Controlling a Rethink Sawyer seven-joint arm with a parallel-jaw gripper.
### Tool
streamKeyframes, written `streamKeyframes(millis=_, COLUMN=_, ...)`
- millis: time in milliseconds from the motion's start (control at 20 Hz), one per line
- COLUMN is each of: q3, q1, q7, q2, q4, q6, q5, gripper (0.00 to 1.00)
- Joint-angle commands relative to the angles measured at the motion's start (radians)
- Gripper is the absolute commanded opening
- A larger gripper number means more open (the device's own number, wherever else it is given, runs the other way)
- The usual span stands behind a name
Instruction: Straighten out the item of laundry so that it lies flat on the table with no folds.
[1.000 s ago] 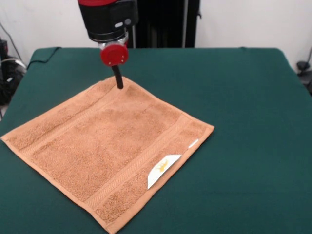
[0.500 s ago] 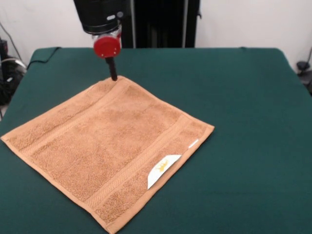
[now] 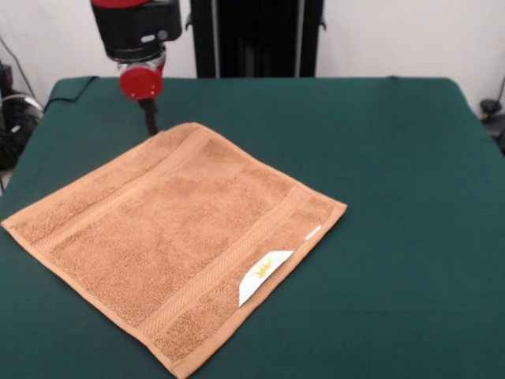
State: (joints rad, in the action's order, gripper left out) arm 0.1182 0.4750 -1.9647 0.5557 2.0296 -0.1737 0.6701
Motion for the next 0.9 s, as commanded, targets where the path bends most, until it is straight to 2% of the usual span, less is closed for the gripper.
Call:
streamKeyframes(millis=50, q3=-0.212, q1=0.037, q7=-0.156, q2=-0.103, q4=0.048, q6=0.120, q5=-0.065, gripper=1.00)
streamKeyframes(millis=550, q3=-0.289, q1=0.101, q7=-0.201, q2=-0.151, q4=0.031, q6=0.186, q5=-0.130, gripper=1.00)
streamKeyframes(millis=900, q3=-0.309, q1=0.092, q7=-0.237, q2=-0.137, q4=0.048, q6=0.169, q5=-0.121, gripper=1.00)
